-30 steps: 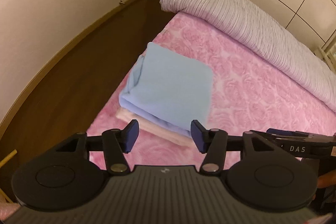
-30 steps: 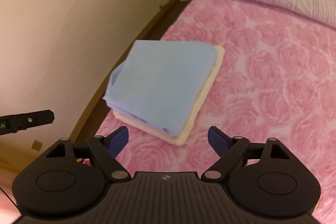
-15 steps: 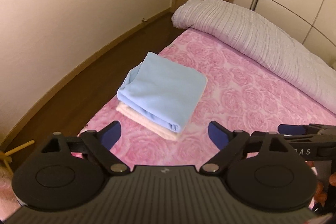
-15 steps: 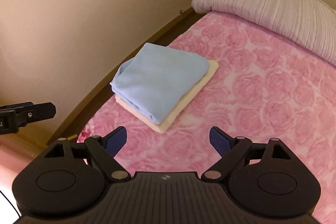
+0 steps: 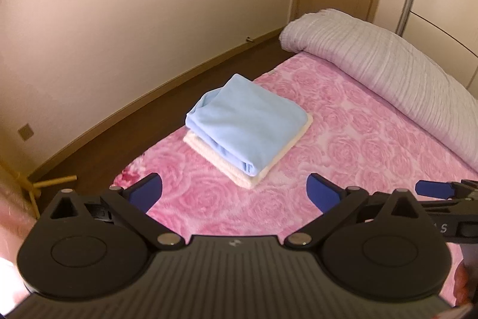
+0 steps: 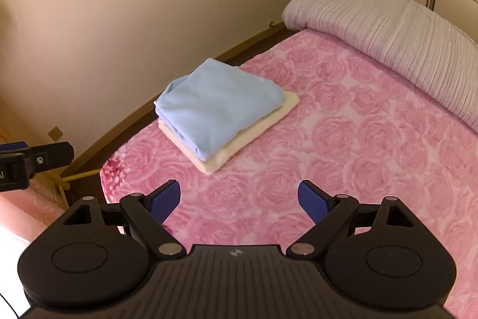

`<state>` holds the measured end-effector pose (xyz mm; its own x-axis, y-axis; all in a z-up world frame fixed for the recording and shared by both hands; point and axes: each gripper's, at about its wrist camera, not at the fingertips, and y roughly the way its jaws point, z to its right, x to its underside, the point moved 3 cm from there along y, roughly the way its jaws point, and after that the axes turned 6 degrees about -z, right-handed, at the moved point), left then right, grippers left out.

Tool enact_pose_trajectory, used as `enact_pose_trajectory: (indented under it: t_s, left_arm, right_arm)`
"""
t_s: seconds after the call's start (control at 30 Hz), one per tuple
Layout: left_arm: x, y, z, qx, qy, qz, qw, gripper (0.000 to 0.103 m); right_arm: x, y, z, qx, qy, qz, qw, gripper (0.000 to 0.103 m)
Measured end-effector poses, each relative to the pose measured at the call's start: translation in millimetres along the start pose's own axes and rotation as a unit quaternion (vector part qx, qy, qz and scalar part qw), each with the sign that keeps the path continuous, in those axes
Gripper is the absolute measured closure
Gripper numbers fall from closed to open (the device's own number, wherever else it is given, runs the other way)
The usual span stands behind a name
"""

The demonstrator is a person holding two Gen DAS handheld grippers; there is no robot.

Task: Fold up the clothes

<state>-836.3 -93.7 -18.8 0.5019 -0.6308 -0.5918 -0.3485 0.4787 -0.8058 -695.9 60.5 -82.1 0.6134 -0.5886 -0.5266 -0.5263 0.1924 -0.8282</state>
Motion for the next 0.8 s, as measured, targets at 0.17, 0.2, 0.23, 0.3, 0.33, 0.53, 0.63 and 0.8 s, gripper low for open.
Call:
enact_pose_trajectory:
  t_s: [0.17,0.2,0.23,0.3,0.33,0.53,0.63,0.8]
  left_arm:
    - [8.7,-4.7,5.6,-0.019,-0.023,0.000,0.9996,0.001]
    - [10.2,-4.8,6.5,-0.023,-0.027,-0.001,0.9994,0.001]
    - [11.9,-4.9,7.7,-0.027,-0.030,-0.002,0.9992,0.001]
    - [15.2,-3.8,9.8,-0.031,-0.035,-0.006,0.9989,0.001]
    - [15.9,-1.3,9.9,-0.031,-0.037,-0.008,0.9988,0.001]
    - [20.1,13.2,10.5,-0.032,-0.049,-0.023,0.9980,0.001]
    - [22.1,20.4,10.9,-0.032,-0.055,-0.031,0.9975,0.001]
    - [21.1,38.3,4.7,-0.032,-0.066,-0.046,0.9962,0.001]
  right_arm:
    - [2.0,-2.7,5.4,-0.011,-0.013,-0.004,1.000,0.014]
    - [2.1,-2.7,6.7,-0.012,-0.013,-0.006,1.000,0.014]
    - [1.9,-2.1,8.0,-0.012,-0.014,-0.007,1.000,0.014]
    - [1.5,-0.8,10.6,-0.010,-0.015,-0.011,1.000,0.014]
    - [1.0,0.0,11.3,-0.008,-0.016,-0.012,1.000,0.014]
    - [-5.2,8.1,14.5,0.002,-0.025,-0.020,0.999,0.014]
    - [-9.1,15.3,12.5,0.024,-0.041,-0.030,0.998,0.014]
    - [-13.6,29.1,7.8,0.048,-0.063,-0.046,0.996,0.014]
